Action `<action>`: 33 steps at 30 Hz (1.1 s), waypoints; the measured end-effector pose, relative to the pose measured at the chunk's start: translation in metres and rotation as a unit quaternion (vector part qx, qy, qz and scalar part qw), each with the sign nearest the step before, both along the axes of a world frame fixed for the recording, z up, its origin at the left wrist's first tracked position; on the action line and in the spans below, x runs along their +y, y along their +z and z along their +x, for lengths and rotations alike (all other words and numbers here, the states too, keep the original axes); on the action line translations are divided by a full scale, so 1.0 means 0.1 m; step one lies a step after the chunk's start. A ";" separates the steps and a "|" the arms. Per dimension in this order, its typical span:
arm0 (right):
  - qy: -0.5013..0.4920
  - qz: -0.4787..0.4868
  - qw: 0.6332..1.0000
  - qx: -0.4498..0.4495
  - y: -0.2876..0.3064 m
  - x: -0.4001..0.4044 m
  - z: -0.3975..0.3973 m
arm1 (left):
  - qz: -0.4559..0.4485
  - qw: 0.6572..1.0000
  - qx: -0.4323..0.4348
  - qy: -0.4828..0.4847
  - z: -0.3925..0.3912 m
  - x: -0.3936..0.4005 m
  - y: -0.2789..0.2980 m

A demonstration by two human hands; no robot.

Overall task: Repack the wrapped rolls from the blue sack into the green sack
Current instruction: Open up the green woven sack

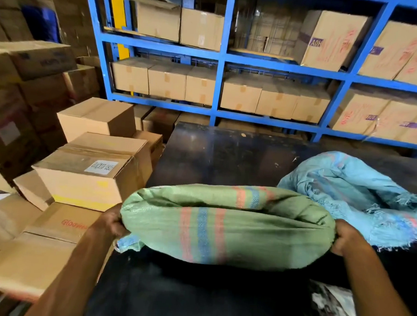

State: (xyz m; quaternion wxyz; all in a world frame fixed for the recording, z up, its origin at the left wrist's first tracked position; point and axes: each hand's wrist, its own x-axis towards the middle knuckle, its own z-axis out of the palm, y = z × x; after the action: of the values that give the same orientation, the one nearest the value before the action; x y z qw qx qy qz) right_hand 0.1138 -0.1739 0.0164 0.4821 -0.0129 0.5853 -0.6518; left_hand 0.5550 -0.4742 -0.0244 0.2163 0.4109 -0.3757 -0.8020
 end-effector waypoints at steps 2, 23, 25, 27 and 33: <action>0.008 -0.081 0.995 0.060 0.13 -0.12 0.00 | -0.011 0.999 -0.046 -0.003 -0.09 0.18 0.02; 0.549 0.260 0.453 0.653 -0.61 -0.84 1.66 | -0.534 0.585 -0.435 -0.428 -1.21 0.78 -0.10; 0.543 0.295 0.465 0.634 -0.53 -0.65 1.40 | -0.502 0.514 -0.508 -0.475 -1.07 0.76 -0.03; 0.541 0.307 0.473 0.624 -0.36 -0.51 1.21 | -0.479 0.514 -0.513 -0.494 -1.00 0.87 0.10; 0.572 0.218 0.472 0.634 -0.18 -0.38 1.84 | -0.632 0.542 -0.296 -0.469 -1.29 1.44 0.29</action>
State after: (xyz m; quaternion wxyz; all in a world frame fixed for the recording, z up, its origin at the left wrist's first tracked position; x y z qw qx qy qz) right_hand 0.2973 -0.2117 -0.0017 0.2321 -0.6489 0.7172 0.1037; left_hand 0.4258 -0.3303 0.0044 -0.1104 0.1478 -0.9668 -0.1770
